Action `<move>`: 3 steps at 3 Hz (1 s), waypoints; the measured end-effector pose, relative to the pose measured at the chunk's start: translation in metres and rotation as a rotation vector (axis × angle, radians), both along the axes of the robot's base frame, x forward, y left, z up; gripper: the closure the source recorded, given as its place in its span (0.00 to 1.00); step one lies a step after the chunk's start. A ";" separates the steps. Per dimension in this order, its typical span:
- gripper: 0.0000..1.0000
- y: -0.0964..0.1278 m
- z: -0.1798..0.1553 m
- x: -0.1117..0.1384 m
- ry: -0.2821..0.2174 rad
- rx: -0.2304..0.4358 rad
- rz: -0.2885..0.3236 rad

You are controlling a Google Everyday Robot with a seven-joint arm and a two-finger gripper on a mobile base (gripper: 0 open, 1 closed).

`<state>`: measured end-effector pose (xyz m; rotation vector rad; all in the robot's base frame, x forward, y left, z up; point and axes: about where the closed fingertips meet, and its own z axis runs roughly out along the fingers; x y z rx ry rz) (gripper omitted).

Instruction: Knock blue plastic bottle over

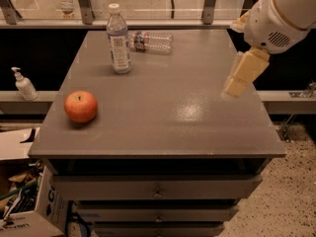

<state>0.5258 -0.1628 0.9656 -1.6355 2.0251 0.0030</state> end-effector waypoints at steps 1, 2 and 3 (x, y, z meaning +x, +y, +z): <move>0.00 0.013 -0.018 0.045 0.010 0.077 0.002; 0.00 0.019 -0.037 0.089 0.031 0.153 -0.005; 0.00 0.027 -0.055 0.115 0.057 0.264 -0.009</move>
Offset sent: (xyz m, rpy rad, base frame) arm 0.1414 0.0213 -0.0583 0.2465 0.0537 -0.0202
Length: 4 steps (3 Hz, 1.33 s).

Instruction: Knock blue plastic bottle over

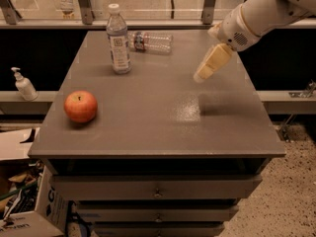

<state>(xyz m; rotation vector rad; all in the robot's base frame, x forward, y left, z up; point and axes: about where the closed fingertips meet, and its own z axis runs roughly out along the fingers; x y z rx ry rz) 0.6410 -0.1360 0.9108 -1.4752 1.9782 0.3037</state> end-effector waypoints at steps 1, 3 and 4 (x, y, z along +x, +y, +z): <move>0.00 0.026 -0.014 0.005 0.039 0.129 0.028; 0.00 0.038 -0.013 0.006 0.025 0.220 0.058; 0.00 0.067 -0.005 0.013 -0.013 0.344 0.110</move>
Offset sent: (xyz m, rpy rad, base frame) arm 0.0052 0.0192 -0.0121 0.1054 0.0298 0.0197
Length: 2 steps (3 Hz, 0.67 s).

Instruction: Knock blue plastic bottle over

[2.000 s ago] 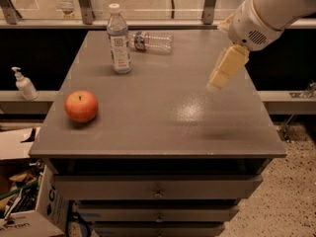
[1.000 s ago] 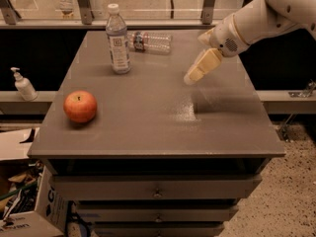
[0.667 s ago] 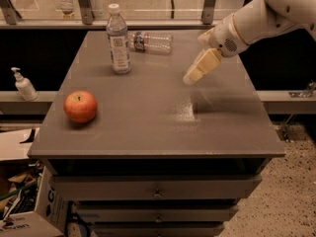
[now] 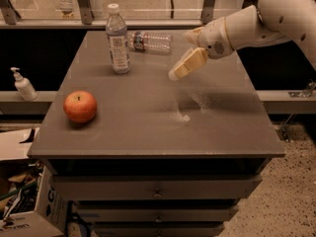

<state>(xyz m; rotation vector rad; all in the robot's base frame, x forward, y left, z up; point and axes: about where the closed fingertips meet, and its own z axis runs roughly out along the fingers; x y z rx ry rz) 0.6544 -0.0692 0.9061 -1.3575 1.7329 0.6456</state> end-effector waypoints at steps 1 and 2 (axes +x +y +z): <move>0.00 0.032 0.007 0.015 -0.060 0.093 0.037; 0.00 0.058 0.006 0.039 -0.122 0.135 0.059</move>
Offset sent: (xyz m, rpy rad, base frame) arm 0.0683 0.0829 0.0062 0.1778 -0.2021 0.0759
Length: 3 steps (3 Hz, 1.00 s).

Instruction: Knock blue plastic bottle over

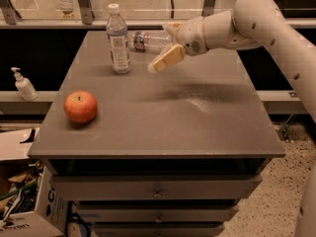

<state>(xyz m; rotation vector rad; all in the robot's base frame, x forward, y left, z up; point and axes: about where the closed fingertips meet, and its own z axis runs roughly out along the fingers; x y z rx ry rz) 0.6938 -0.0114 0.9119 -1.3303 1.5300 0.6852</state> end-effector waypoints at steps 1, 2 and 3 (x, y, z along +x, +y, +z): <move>0.00 0.022 -0.006 0.017 -0.019 0.032 0.016; 0.00 0.050 -0.016 0.024 -0.009 0.069 0.049; 0.00 0.080 -0.018 0.023 0.000 0.101 0.092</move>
Offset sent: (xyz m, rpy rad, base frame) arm 0.0333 0.0748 -0.0246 0.1102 -0.0010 0.0735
